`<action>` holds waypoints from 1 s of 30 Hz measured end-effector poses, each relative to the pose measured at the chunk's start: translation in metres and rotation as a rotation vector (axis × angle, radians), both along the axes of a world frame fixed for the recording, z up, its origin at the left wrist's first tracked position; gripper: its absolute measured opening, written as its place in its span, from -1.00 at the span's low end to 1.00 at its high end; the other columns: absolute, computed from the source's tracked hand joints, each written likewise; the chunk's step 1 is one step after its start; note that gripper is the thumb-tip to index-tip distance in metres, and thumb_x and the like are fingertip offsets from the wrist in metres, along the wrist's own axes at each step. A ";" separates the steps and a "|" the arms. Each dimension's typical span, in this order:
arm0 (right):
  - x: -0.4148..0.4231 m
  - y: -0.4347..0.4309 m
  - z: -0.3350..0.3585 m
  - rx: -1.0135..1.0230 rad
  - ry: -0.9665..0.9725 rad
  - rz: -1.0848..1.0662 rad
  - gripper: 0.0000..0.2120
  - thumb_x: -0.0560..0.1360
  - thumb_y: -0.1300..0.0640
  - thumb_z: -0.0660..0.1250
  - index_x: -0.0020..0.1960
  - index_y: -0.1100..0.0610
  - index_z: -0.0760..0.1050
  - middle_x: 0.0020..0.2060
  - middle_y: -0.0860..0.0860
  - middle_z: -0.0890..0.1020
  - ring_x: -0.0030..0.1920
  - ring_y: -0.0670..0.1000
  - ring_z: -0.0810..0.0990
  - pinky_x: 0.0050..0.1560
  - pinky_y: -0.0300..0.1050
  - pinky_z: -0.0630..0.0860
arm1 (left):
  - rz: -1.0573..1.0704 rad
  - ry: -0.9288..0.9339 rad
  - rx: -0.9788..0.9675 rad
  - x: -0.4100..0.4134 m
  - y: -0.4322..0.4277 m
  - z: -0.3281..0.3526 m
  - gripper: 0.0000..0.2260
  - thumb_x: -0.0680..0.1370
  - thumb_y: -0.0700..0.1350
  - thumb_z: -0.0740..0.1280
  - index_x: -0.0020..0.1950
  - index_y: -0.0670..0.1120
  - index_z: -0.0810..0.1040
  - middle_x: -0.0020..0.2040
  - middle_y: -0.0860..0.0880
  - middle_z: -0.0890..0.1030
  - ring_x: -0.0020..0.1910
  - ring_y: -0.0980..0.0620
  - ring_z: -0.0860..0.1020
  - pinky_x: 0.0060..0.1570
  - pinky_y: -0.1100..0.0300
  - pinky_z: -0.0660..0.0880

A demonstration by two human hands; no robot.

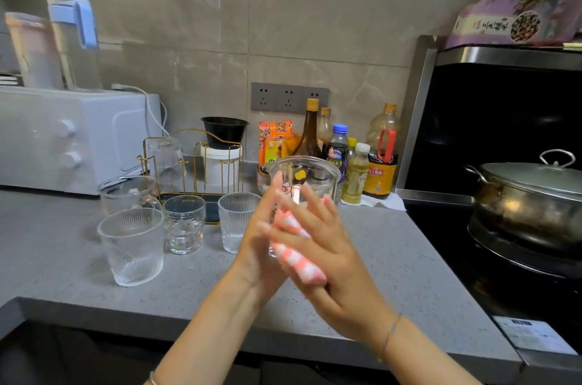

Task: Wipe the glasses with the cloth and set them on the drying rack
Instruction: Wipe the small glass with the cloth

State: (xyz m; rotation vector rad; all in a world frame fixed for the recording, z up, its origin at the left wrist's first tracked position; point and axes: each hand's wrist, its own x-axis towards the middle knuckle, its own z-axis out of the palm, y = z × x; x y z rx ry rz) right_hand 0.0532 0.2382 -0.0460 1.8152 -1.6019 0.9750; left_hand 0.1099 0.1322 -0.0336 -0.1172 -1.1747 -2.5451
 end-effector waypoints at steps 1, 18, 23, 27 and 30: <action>0.002 0.001 -0.002 0.003 0.024 0.000 -0.56 0.65 -0.05 -0.05 0.38 0.07 0.42 0.49 0.03 0.26 0.54 0.10 0.05 0.52 0.04 -0.08 | 0.000 -0.006 0.009 -0.001 0.000 0.001 -0.50 0.52 0.22 0.17 -0.27 -0.07 0.74 -0.16 -0.05 0.71 -0.16 0.04 0.69 -0.07 0.15 0.61; -0.032 0.000 0.040 -0.145 -0.024 -0.132 -0.62 0.63 0.05 0.02 0.39 0.04 0.37 0.50 -0.03 0.18 0.56 0.05 -0.09 0.51 -0.02 -0.18 | -0.021 -0.133 -0.105 0.005 -0.005 0.000 -0.43 0.45 0.24 0.33 0.34 -0.09 0.54 0.31 -0.26 0.53 0.25 -0.18 0.50 0.30 -0.05 0.39; -0.018 -0.008 0.029 -0.145 -0.116 -0.070 -0.60 0.63 0.02 0.02 0.41 0.08 0.37 0.51 -0.04 0.19 0.56 0.04 -0.07 0.53 0.00 -0.17 | -0.033 -0.041 -0.096 0.006 -0.003 -0.003 -0.41 0.42 0.27 0.38 0.36 0.00 0.52 0.27 -0.14 0.59 0.24 -0.07 0.56 0.16 0.04 0.52; -0.005 -0.009 0.009 -0.077 -0.197 0.041 -0.61 0.60 0.05 0.11 0.39 0.09 0.41 0.51 -0.02 0.22 0.55 0.06 -0.03 0.52 0.07 -0.11 | -0.051 0.016 0.032 0.003 -0.002 -0.001 -0.59 0.37 0.20 0.38 0.02 -0.06 0.72 0.07 -0.09 0.68 0.05 -0.01 0.66 0.03 0.10 0.59; 0.001 -0.009 -0.007 -0.066 -0.151 0.066 -0.61 0.56 0.12 0.19 0.38 0.11 0.42 0.49 0.00 0.25 0.55 0.10 0.01 0.52 0.05 -0.09 | -0.064 0.006 0.145 -0.002 -0.005 0.001 -0.54 0.39 0.25 0.30 -0.07 -0.12 0.71 -0.04 -0.09 0.68 -0.02 -0.01 0.67 0.13 0.08 0.50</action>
